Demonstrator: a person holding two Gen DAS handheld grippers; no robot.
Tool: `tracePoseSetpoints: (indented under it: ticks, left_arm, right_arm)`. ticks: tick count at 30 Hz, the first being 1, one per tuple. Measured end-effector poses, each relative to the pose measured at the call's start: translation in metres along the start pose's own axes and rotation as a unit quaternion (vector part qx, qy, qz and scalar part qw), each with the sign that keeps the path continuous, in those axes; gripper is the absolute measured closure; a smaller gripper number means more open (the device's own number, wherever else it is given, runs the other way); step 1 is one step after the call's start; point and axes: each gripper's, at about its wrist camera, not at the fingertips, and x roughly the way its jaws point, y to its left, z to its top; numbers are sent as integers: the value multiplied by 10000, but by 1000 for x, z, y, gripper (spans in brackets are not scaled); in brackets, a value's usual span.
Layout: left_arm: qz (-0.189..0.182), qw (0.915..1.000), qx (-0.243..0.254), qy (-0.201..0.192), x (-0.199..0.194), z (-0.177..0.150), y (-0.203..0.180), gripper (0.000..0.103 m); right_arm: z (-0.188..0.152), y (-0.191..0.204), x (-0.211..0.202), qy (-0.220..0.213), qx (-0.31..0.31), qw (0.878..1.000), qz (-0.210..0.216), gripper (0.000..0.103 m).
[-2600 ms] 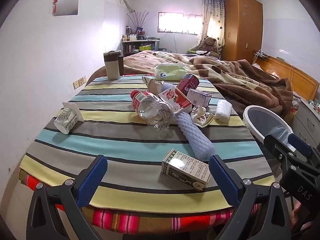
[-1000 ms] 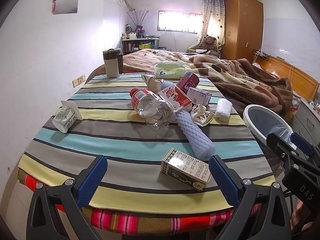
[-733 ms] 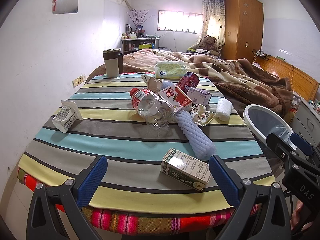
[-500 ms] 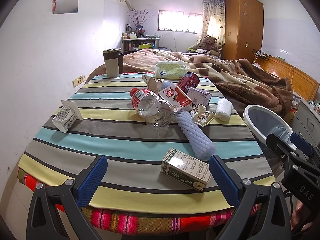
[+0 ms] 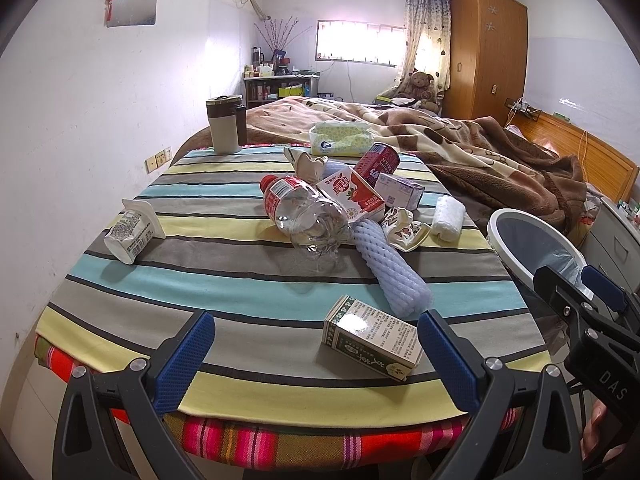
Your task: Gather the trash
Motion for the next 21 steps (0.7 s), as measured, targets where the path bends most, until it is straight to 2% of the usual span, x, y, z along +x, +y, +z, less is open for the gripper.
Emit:
tracePoseSetpoints:
  ticks: [18, 21]
  left_arm:
    - [-35, 9999, -3, 146, 11, -3, -1, 0]
    - [-101, 9996, 5, 264, 17, -3, -1, 0]
  right_arm:
    - [2, -3, 9, 64, -14, 10000, -2, 14]
    - [10, -14, 17, 17, 89, 9998, -149, 14]
